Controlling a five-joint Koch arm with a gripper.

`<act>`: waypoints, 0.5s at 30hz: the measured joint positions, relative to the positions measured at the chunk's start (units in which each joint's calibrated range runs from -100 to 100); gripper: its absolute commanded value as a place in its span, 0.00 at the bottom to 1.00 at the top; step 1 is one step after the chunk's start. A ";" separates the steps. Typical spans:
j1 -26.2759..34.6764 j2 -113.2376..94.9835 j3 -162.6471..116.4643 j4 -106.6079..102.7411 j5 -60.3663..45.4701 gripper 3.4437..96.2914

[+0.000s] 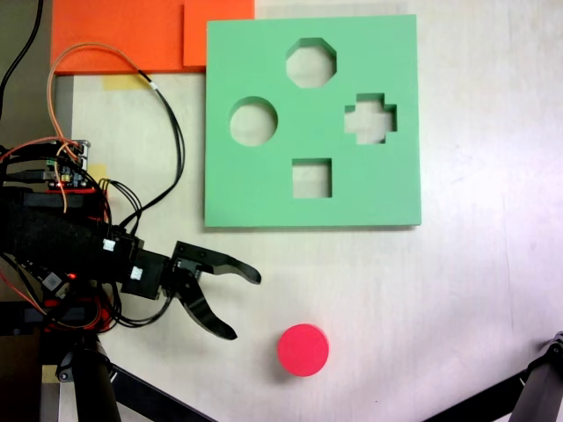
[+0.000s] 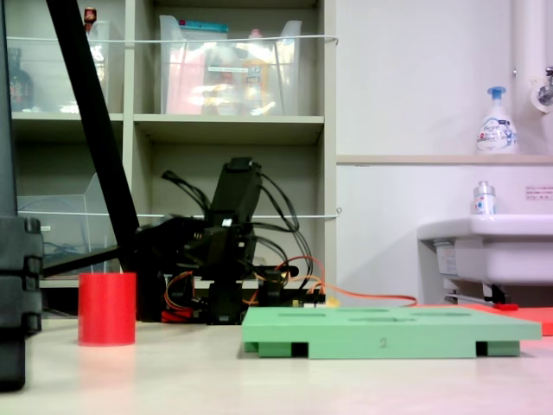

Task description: Put the cylinder block into the corresponding hole

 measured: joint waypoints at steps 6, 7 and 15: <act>-0.88 0.00 0.00 0.00 7.28 0.60; -0.88 0.00 0.00 0.00 7.33 0.67; 0.34 49.25 0.88 37.69 6.98 1.00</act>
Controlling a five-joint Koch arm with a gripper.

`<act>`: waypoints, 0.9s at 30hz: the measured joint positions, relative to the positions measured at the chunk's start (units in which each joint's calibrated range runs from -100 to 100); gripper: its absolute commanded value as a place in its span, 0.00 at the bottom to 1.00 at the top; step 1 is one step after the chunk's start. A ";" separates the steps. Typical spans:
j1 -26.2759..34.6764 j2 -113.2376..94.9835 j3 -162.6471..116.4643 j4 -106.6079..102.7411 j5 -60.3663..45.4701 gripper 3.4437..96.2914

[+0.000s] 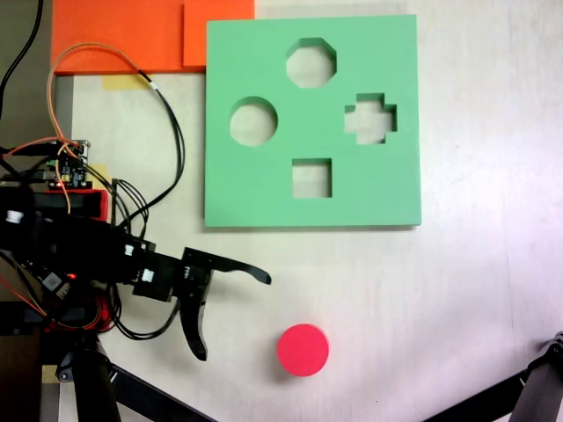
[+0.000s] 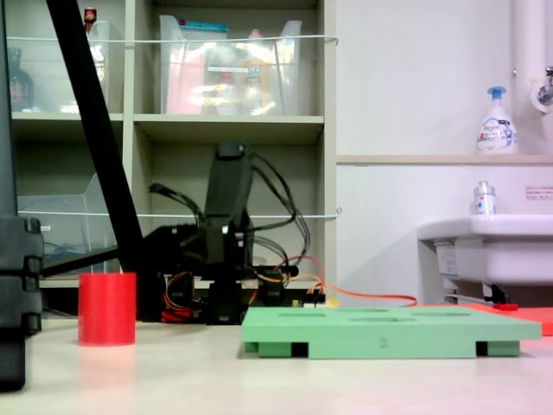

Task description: Put the cylinder block into the corresponding hole

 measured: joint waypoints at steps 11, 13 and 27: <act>-0.88 44.05 18.62 7.93 0.00 1.00; -1.12 47.61 22.34 7.93 0.05 0.99; -2.25 57.87 39.00 7.93 1.42 0.89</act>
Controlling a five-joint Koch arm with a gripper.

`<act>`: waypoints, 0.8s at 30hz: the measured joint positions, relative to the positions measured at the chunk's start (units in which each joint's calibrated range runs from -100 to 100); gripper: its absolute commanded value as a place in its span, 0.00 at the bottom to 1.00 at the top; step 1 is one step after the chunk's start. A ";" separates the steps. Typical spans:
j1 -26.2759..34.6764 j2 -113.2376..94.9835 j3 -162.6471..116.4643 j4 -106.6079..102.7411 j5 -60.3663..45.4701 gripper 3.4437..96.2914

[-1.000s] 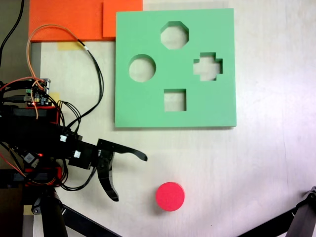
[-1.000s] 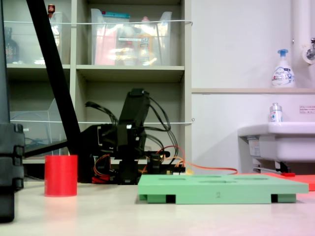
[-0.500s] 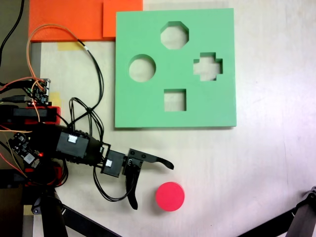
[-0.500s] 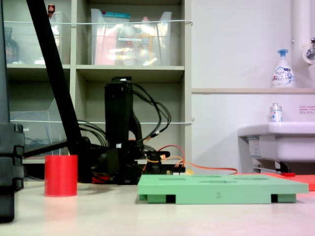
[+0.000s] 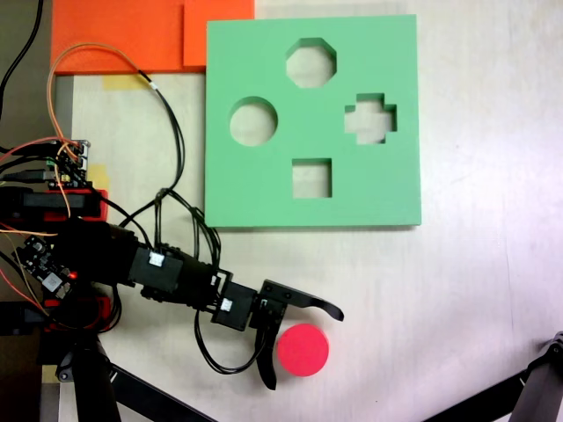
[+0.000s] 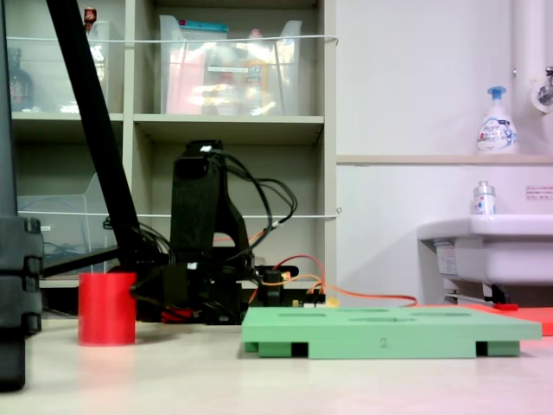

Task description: Put the cylinder block into the corresponding hole

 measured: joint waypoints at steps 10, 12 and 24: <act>-0.73 4.10 1.76 0.00 0.00 0.52; -0.83 4.10 1.76 0.00 -0.05 0.49; -0.39 4.10 1.76 0.00 0.00 0.38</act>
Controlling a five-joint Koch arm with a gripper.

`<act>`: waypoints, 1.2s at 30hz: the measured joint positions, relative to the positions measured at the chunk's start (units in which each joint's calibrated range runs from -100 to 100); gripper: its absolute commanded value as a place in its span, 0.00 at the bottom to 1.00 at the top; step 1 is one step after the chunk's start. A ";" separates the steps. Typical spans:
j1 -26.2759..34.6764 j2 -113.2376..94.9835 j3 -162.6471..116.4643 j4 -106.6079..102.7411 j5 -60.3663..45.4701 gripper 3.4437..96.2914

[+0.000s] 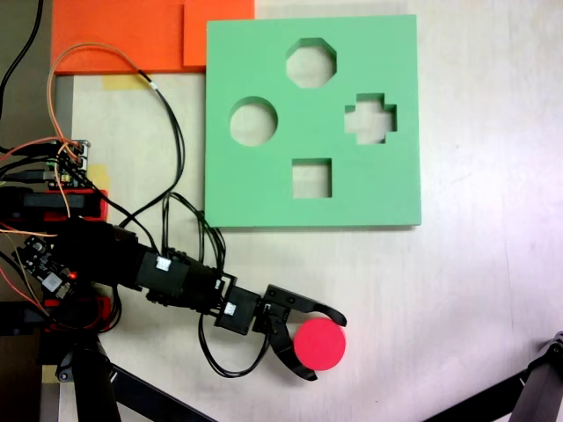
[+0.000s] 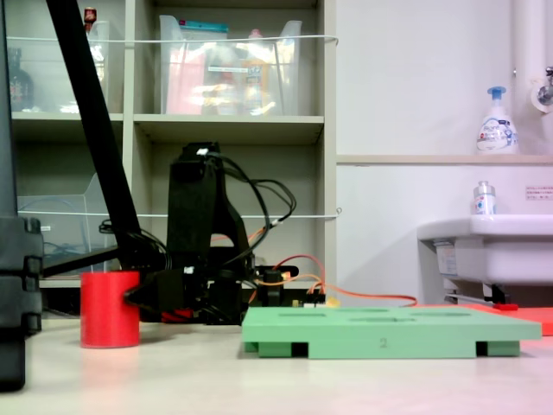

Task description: Put the cylinder block into the corresponding hole

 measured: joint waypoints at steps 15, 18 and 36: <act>8.94 -69.08 -5.78 -30.64 0.63 0.38; 13.33 -79.34 -7.74 -36.32 0.68 0.38; 34.48 -76.74 -17.74 -40.53 0.68 0.38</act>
